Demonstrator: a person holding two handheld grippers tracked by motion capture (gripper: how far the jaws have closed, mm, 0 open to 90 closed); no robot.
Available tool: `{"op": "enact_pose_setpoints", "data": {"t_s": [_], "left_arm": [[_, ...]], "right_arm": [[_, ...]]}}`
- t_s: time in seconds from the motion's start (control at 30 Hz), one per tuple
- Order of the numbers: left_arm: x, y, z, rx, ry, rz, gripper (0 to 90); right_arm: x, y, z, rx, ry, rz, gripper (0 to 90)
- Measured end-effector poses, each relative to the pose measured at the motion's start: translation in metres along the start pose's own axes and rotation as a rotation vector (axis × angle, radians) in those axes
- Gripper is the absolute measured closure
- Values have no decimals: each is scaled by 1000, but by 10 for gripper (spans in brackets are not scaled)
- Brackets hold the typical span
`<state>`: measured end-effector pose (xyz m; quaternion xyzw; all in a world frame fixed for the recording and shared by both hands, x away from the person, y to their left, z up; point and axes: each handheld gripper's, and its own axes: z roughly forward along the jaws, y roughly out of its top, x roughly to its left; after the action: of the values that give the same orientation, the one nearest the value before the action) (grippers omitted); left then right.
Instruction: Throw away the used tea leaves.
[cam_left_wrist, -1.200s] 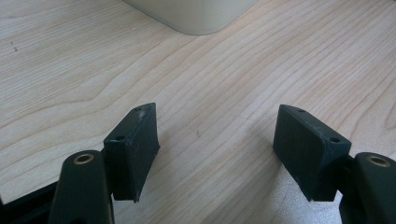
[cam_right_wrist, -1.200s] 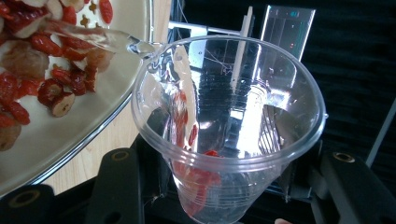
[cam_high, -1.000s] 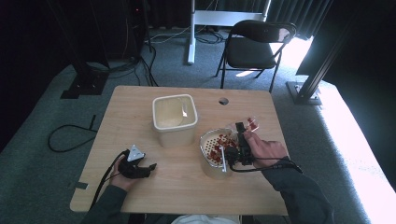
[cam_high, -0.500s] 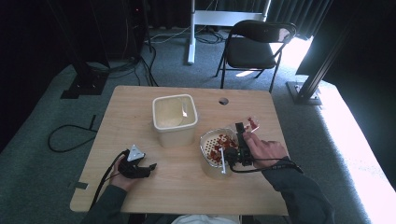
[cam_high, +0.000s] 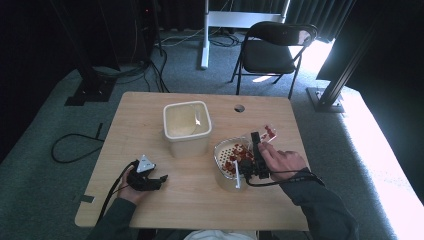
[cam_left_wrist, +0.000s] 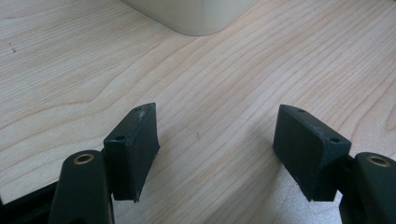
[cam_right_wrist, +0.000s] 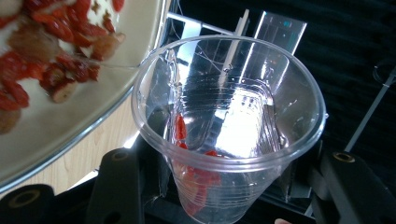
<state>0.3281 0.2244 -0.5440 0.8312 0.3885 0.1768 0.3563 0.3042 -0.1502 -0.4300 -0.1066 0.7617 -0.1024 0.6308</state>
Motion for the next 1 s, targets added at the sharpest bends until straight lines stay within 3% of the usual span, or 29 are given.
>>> {"op": "enact_pose_setpoints", "data": {"t_s": [0.13,0.47,0.63,1.0], "left_arm": [[0,0,0,0,0,-2,314],[0,0,0,0,1,0,315],[0,0,0,-1,0,-2,314],[0,-1,-1,-4,-1,-6,314]], "right_arm": [[5,4,-1,-11,-1,-38,461],[7,5,0,0,-9,-46,460],[10,10,-3,-6,-28,-96,459],[6,8,-1,-4,-36,-77,459]]}}
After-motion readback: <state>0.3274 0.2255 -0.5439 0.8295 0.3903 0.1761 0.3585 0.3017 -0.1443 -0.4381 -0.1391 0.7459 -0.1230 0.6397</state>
